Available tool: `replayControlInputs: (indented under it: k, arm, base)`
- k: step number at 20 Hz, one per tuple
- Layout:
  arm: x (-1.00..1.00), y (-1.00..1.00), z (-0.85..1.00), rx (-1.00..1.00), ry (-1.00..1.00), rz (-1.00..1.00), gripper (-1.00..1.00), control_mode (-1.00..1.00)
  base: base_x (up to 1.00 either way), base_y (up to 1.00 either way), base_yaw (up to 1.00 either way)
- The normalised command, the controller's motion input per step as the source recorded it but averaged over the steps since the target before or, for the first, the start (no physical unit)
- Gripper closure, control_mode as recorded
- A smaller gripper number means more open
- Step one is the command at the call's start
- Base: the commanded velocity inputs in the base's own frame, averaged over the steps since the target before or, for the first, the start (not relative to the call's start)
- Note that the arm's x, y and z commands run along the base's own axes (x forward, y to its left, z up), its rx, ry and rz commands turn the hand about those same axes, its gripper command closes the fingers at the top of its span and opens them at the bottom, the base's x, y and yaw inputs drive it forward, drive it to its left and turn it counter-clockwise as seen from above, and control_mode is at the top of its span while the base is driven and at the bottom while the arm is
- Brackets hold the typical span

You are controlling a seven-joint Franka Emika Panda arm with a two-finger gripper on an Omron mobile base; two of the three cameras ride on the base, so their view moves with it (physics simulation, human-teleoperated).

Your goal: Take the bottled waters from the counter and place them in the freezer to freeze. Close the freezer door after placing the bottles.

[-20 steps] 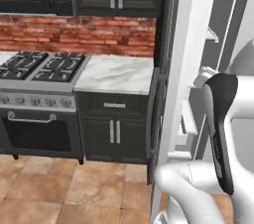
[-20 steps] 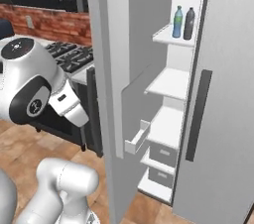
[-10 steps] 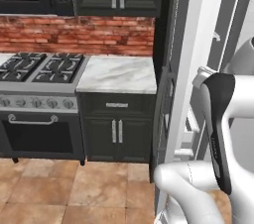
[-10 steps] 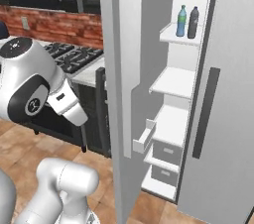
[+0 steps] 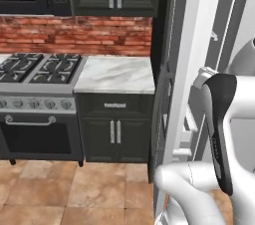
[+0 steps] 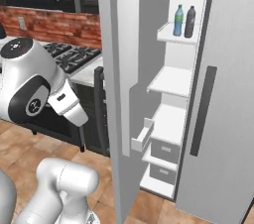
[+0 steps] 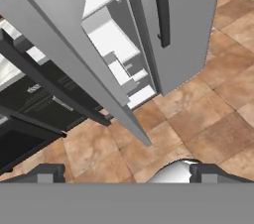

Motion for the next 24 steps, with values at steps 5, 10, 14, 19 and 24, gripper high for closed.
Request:
replayControlInputs:
  k: [5, 10, 14, 19, 24]
  arm:
    - [0.00, 0.00, 0.00, 0.00, 0.00, 0.00, -1.00, 1.00]
    - [0.00, 0.00, 0.00, 0.00, 0.00, 0.00, -1.00, 1.00]
    - [-0.25, 0.16, -0.12, 0.00, 0.00, 0.00, -1.00, -1.00]
    - [-1.00, 0.52, -0.26, 0.00, -0.01, -0.03, -1.00, -1.00]
    - [-0.86, 0.68, -0.01, -0.19, -0.08, 0.00, -1.00, -1.00]
  base:
    - [-0.28, 0.13, -0.01]
    - [-1.00, 0.61, -0.02]
    - [-0.75, 0.52, -0.02]
    - [0.00, 0.00, 0.00]
    - [0.00, 0.00, 0.00]
